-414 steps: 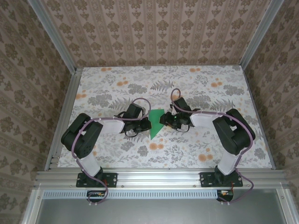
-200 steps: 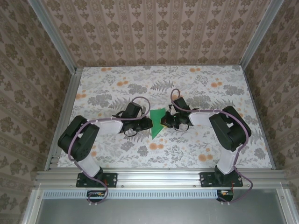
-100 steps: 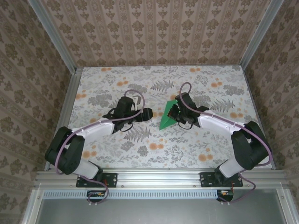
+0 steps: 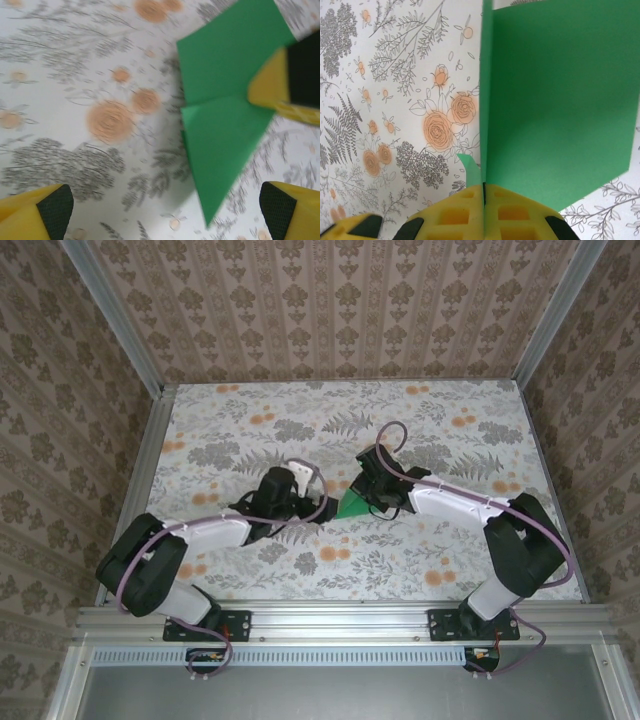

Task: Fold a paper plane with a square sheet of paper (pick it up from the middle)

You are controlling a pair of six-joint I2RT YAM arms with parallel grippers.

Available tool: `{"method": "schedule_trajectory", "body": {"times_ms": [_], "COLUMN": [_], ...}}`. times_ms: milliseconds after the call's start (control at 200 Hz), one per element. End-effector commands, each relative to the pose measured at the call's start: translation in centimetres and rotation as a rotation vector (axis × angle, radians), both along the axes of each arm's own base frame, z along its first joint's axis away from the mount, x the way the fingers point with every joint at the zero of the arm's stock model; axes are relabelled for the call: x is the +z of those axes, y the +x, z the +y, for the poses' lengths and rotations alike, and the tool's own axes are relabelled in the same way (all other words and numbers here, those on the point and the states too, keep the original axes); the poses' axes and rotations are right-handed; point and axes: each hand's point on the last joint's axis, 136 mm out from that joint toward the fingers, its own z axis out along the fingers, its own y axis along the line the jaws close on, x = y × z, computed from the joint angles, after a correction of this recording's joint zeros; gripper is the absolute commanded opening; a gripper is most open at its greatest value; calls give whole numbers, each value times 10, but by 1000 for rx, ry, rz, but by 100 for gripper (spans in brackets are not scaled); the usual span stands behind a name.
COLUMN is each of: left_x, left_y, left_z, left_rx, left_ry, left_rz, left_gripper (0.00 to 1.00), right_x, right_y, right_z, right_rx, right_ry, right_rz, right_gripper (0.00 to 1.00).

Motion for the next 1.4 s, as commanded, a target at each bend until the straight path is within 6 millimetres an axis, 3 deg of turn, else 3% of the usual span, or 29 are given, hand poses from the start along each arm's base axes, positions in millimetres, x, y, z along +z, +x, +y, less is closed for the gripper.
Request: {"method": "schedule_trajectory", "body": {"times_ms": [0, 180, 495, 725, 900, 1395], "left_x": [2, 3, -17, -25, -34, -41], "left_y": [3, -13, -28, -28, -27, -31], "left_z": [-1, -18, -40, -56, -63, -69], "left_rx": [-61, -212, -355, -406, -429, -459], "left_ry": [60, 41, 71, 82, 91, 73], "left_rz": [-131, -177, -246, -270, -268, -282], "left_gripper": [97, 87, 78, 70, 60, 48], "right_x": [-12, -22, -36, -52, -50, -46], "right_y": [-9, -23, -37, -46, -43, -37], "right_z": [-8, -10, -9, -4, -7, 4], "right_rx": [-96, -136, -171, -204, -228, -250], "right_ry": [-19, 5, 35, 78, 79, 164], "right_rz": [52, 113, 206, 303, 313, 330], "right_gripper": [2, 2, 1, 0, 0, 0]}}
